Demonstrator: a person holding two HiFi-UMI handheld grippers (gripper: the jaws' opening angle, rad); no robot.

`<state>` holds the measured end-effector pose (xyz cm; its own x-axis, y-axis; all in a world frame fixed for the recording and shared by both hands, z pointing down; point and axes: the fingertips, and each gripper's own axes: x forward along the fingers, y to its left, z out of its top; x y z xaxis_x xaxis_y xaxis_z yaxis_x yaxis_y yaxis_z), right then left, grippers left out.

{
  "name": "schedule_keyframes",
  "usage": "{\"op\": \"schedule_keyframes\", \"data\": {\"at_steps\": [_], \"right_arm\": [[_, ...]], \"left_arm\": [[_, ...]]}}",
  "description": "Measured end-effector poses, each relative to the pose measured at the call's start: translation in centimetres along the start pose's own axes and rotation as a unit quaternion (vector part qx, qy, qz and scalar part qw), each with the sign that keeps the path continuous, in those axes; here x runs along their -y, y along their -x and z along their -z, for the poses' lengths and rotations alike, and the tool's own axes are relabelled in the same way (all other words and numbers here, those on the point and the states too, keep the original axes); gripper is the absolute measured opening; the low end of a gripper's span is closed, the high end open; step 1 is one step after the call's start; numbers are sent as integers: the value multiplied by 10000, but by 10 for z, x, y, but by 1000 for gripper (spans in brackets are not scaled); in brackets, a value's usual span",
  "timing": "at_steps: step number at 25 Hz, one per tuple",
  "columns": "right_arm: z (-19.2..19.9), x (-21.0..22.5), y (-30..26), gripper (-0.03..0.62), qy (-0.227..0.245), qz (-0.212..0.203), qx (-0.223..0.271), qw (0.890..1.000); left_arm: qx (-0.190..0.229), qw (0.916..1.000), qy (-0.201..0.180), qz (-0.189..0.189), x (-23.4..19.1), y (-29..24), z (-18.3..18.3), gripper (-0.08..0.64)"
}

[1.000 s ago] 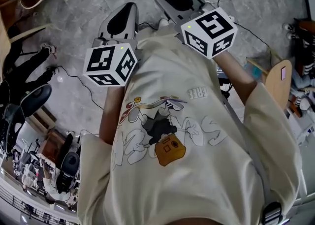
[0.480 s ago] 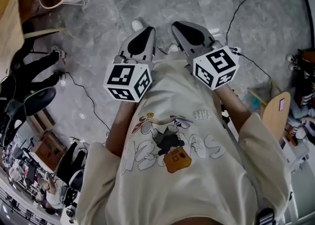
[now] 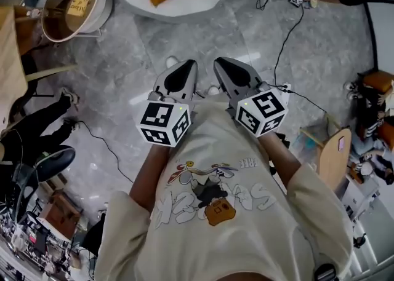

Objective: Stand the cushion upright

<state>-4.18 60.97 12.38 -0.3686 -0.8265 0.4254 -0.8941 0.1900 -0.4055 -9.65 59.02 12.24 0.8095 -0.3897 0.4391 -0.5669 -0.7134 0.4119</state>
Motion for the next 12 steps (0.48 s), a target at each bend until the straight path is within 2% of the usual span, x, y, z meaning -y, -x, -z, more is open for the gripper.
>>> {"op": "schedule_keyframes", "data": {"at_steps": [5,12], "right_arm": [[-35,-6,-62,38,-23,180,2,9998],[-55,-12,-120,38,-101,398,-5,9992]], "left_arm": [[-19,9998,-19,183,-56,-7,-41,23],[-136,9993,78,338,-117,-14,-65,23]]}}
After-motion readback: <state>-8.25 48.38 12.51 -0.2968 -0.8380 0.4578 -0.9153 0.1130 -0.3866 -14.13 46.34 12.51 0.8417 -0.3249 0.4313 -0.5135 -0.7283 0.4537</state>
